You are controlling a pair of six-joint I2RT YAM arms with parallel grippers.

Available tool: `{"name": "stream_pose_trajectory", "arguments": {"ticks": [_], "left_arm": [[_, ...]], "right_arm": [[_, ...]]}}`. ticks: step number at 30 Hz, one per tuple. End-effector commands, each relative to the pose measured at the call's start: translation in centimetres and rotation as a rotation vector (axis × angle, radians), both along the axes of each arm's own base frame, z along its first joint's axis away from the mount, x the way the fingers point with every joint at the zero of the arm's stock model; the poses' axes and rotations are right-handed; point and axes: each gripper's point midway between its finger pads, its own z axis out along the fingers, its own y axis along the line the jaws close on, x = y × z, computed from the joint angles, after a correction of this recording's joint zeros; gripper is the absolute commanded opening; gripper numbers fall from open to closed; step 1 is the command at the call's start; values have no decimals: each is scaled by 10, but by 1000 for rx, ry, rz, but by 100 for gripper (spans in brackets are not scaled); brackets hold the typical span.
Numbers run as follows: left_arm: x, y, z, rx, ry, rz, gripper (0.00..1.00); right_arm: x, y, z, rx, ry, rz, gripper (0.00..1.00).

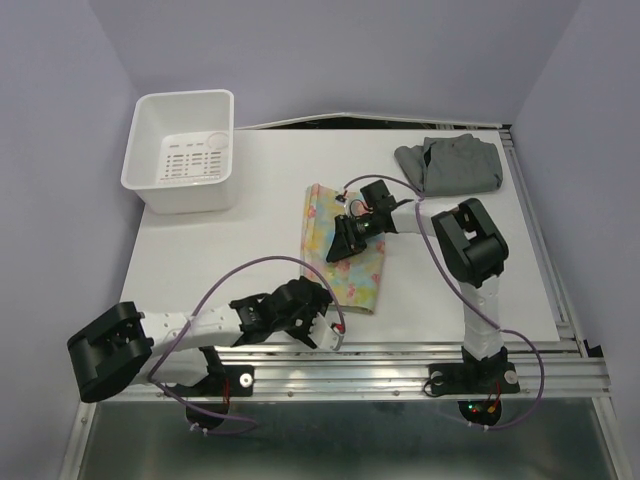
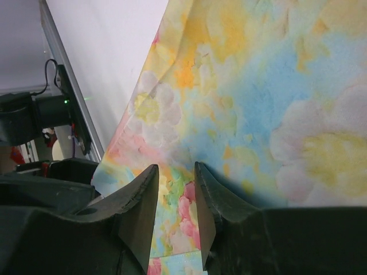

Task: Fold and stack the skirts
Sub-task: Fold the skirt

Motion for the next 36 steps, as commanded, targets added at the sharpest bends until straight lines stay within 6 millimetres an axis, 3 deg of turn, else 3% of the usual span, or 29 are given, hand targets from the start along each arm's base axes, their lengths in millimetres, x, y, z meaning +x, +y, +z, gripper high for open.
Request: {"name": "stream_pose_trajectory", "arguments": {"ticks": [1,11,18,22,25,32,36], "left_arm": [[-7,-11,-7,-7,14,0,98],[19,-41,-2,-69,22,163,99],[24,-55,4,-116,35,182,96],[22,-60,15,-150,44,168,83],[17,-60,22,-158,66,155,61],[10,-58,12,-81,156,183,18],[8,-60,14,-70,188,199,1]], "right_arm": [[13,7,-4,14,-38,-9,37],[5,3,-27,-17,23,-26,36],[2,2,-31,-21,42,-27,35],[2,2,-32,-21,44,-26,35],[1,1,-32,-20,44,-26,35],[1,4,-20,11,41,-33,35],[4,6,-6,29,8,-30,36]]}}
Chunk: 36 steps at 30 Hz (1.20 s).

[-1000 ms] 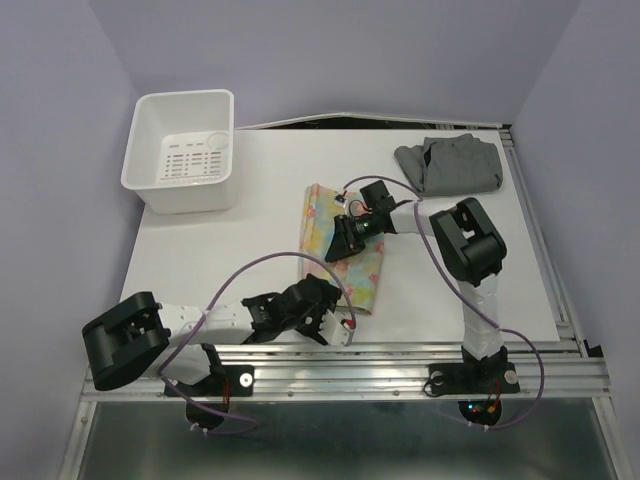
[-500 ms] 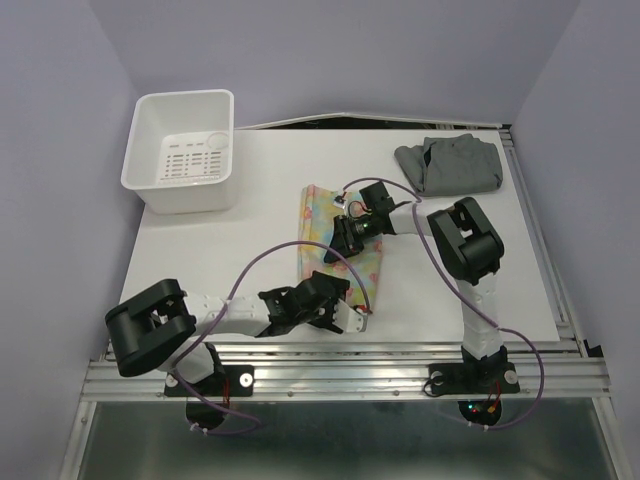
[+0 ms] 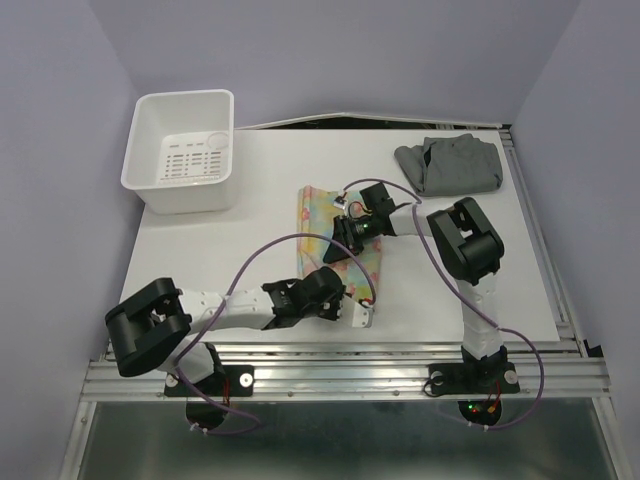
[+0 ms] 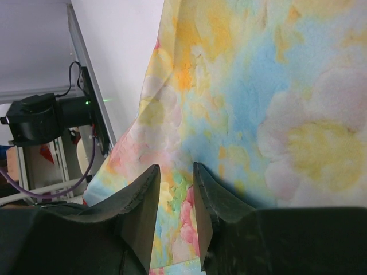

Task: Fold and stack the skirts
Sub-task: Fold the skirt

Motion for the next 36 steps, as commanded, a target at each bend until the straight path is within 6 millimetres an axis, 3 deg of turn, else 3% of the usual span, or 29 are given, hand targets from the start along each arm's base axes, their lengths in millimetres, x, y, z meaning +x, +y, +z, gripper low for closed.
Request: {"name": "stream_pose_trajectory", "arguments": {"ticks": [1,5,9,11,12,17,20,26,30,34,36], "left_arm": [[-10,-10,7,-19,77,-10,0],[-25,-8,10,-8,152,-44,0],[-42,0,8,12,222,-73,0],[-47,1,9,8,242,-83,0],[-49,3,10,7,255,-85,0],[-56,4,15,4,280,-100,0],[-59,1,24,-14,290,-113,0],[-65,-5,43,-21,334,-133,0],[-72,-16,70,-54,377,-167,0],[-66,-20,90,-71,375,-161,0],[-54,-21,103,-89,366,-140,0]], "right_arm": [[5,-1,6,-15,-69,-8,41],[27,0,29,-24,-178,-14,55],[87,-4,68,5,-312,-70,60],[111,-14,75,-16,-350,-93,61],[130,-13,93,-3,-407,-107,61],[174,-26,81,-39,-446,-151,66],[180,-26,71,-60,-474,-126,67],[170,-34,20,-121,-443,-65,64],[144,-40,-10,-150,-406,-6,54],[115,-42,-22,-139,-361,49,41],[104,-37,-16,-115,-362,76,36]]}}
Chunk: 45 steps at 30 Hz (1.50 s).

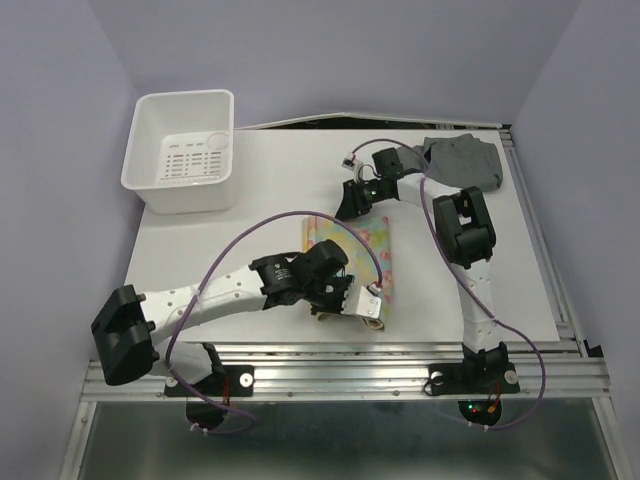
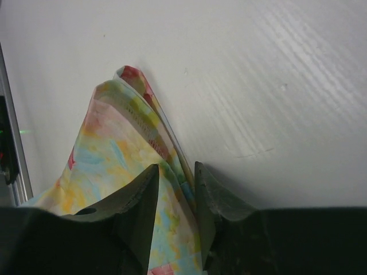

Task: Fold and stack the skirts
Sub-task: Fold the skirt

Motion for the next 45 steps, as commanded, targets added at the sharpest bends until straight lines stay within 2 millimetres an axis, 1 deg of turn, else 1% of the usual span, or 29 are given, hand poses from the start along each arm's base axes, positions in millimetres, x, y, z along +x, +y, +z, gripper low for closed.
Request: {"name": "stream_pose_trajectory", "arguments": {"ticks": [1,2,3,5,6,7,8,10,11,12,13,14,15,16,17,18,21,28,31,32,33,34,35,36,39,41,42,43,45], "left_arm": [[10,-1,33,-42,19,18,0],[17,-4,43,-57,3,25,0],[26,-1,41,-33,-5,47,0],[39,-1,46,-34,-28,61,0],[48,-3,47,-33,-33,75,0],[60,-1,48,-33,-42,94,0],[69,-4,55,-47,-53,103,0],[82,-7,51,-37,-45,118,0],[91,-5,52,-38,-49,133,0],[100,-9,59,-56,-68,135,0],[106,-12,55,-47,-66,136,0],[114,-14,61,-58,-82,141,0],[120,-16,60,-55,-90,137,0],[129,-18,56,-49,-83,145,0],[129,-19,50,-39,-74,139,0],[137,-21,46,-34,-71,143,0],[152,-24,41,-39,-74,155,0],[181,-24,2,16,-84,171,3],[195,-22,-9,20,-109,204,14],[201,-20,-9,19,-116,221,20],[207,-22,-4,2,-124,241,22],[211,-22,-1,-6,-129,249,28],[214,-22,5,-17,-137,260,28],[222,-22,16,-37,-162,284,33],[231,-22,55,-98,-219,325,41],[226,-16,91,-153,-234,364,45],[224,-15,91,-149,-228,362,46],[218,-11,106,-176,-224,381,47],[206,-4,108,-183,-184,403,47]], "right_arm": [[-48,0,-21,-48,66,83,35],[-51,0,-17,-39,62,89,34],[-57,3,-15,-34,64,103,34],[-63,3,-13,-21,69,110,33],[-72,6,-11,-10,80,129,32],[-75,6,-11,-7,84,132,31],[-83,9,-11,0,94,149,31],[-86,9,-9,6,98,153,30],[-90,12,-8,7,97,163,30],[-93,11,-9,10,107,167,29],[-94,11,-7,15,105,170,29],[-96,11,-7,17,116,170,28],[-96,11,-7,19,118,170,28],[-98,12,-8,24,126,173,28],[-98,11,-8,24,126,173,28],[-99,12,-7,29,129,176,28],[-102,12,-7,38,139,181,28],[-103,13,-8,48,156,184,29],[-102,14,-10,49,159,183,29],[-101,14,-10,48,158,182,30],[-100,14,-11,46,161,180,30],[-100,14,-11,45,162,180,31],[-99,15,-11,45,158,178,31],[-98,15,-11,43,157,176,32],[-93,16,-10,35,148,167,34],[-89,17,-8,35,143,160,35],[-88,17,-10,32,145,158,36],[-85,18,-8,31,137,154,37],[-80,18,-9,17,131,142,40]]}}
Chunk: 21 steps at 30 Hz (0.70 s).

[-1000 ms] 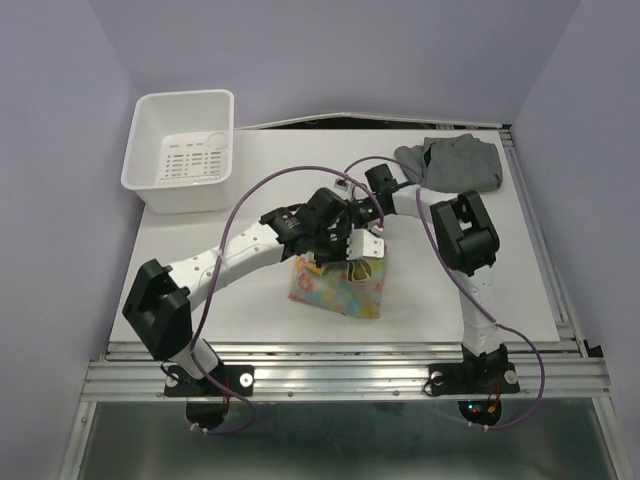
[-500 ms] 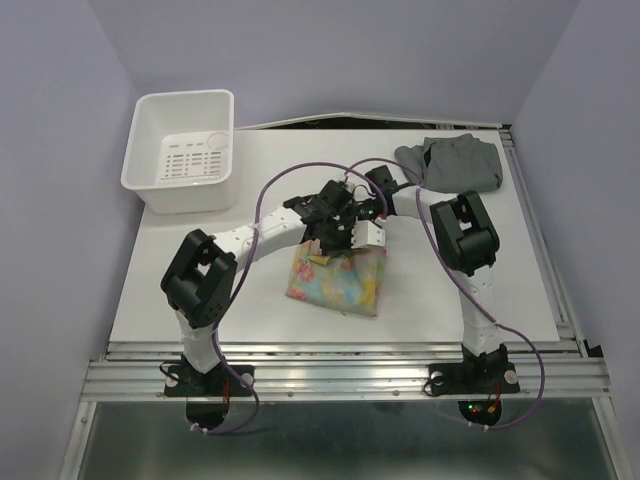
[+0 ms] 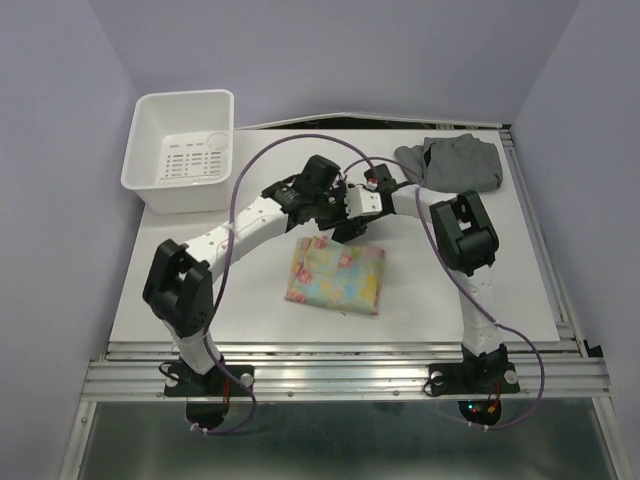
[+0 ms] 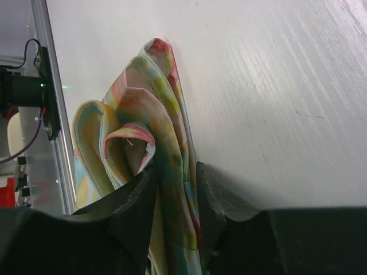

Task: Fold and stack the skirts
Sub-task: Fold the skirt

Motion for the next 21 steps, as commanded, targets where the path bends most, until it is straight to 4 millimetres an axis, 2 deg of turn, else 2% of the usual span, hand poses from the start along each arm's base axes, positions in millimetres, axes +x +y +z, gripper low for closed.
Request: {"name": "stream_pose_trajectory", "arguments": {"ticks": [1,2,3,5,6,8,9,10,12,14,15,16,17,18,19,20,21], "left_arm": [[-18,7,83,-163,-52,59,47],[-28,10,90,-202,-22,86,47],[-37,14,77,-205,25,105,47],[-54,15,72,-258,99,130,47],[-65,15,61,-298,169,172,46],[-72,15,52,-375,236,254,46],[-73,14,47,-396,260,279,46],[-75,13,51,-436,272,296,46],[-74,10,51,-516,320,356,45],[-69,10,50,-558,348,403,45],[-66,10,45,-588,393,451,45],[-62,9,44,-608,407,463,45],[-61,8,40,-620,441,481,44],[-59,7,37,-632,463,487,44],[-57,6,25,-629,524,512,43],[-55,6,20,-630,552,524,43],[-52,4,15,-635,572,535,43]], "right_arm": [[15,1,-11,-69,-35,-29,43],[18,2,-9,-71,-45,-35,46],[25,3,-3,-73,-65,-48,51],[44,-3,11,-63,-90,-91,53],[55,2,29,-47,-119,-107,53],[81,-6,56,-29,-173,-166,58],[84,-10,61,-30,-175,-185,59],[92,-8,87,-7,-231,-194,60],[106,-21,111,-5,-238,-271,63],[104,-27,129,6,-239,-296,63],[96,-29,149,23,-248,-305,63],[88,-30,155,29,-237,-306,62],[71,-34,143,20,-175,-305,62],[53,-34,163,60,-138,-306,61],[41,-35,162,72,-100,-303,60],[20,-39,139,61,-26,-302,59],[1,-36,150,92,4,-284,59]]}}
